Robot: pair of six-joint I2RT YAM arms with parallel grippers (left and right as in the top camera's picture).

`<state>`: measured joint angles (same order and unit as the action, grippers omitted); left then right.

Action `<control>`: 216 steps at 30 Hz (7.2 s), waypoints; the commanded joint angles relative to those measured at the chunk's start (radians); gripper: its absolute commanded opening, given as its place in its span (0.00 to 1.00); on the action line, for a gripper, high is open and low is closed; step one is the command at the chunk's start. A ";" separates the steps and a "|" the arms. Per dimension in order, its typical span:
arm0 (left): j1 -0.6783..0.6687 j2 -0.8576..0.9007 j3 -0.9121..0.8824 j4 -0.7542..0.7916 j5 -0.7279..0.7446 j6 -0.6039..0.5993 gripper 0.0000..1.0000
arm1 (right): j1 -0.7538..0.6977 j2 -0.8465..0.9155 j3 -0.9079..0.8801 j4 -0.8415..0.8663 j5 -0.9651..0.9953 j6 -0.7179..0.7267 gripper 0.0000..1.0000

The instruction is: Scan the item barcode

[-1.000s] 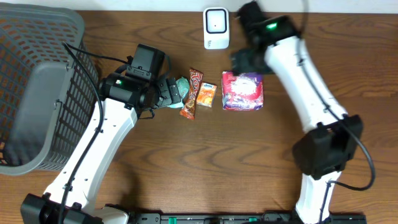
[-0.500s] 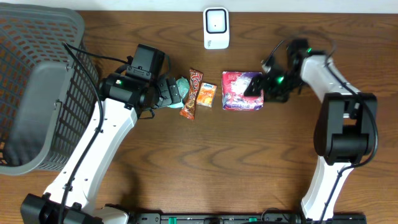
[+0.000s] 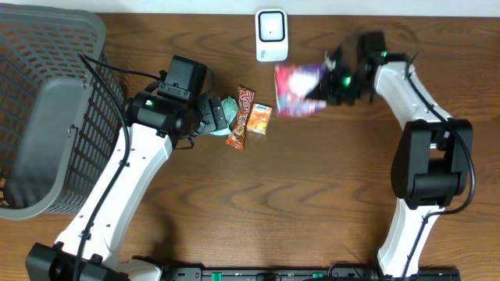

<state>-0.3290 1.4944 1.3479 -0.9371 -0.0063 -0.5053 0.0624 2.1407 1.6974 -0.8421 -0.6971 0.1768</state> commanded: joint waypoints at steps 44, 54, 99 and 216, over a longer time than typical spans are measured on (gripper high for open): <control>0.003 0.004 -0.003 -0.004 -0.010 -0.013 0.98 | -0.357 0.047 0.105 0.693 0.205 0.848 0.79; 0.003 0.004 -0.003 -0.004 -0.010 -0.013 0.98 | -0.282 0.008 0.105 0.668 -0.066 0.641 0.84; 0.003 0.004 -0.003 -0.004 -0.010 -0.013 0.98 | -0.219 0.155 0.109 0.570 1.061 -0.021 0.01; 0.003 0.004 -0.003 -0.004 -0.010 -0.013 0.98 | 0.085 -0.016 -0.364 0.421 -0.776 -0.058 0.01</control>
<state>-0.3290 1.4944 1.3479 -0.9382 -0.0063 -0.5053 0.1799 2.1147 1.3285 -0.3931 -1.1191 0.3828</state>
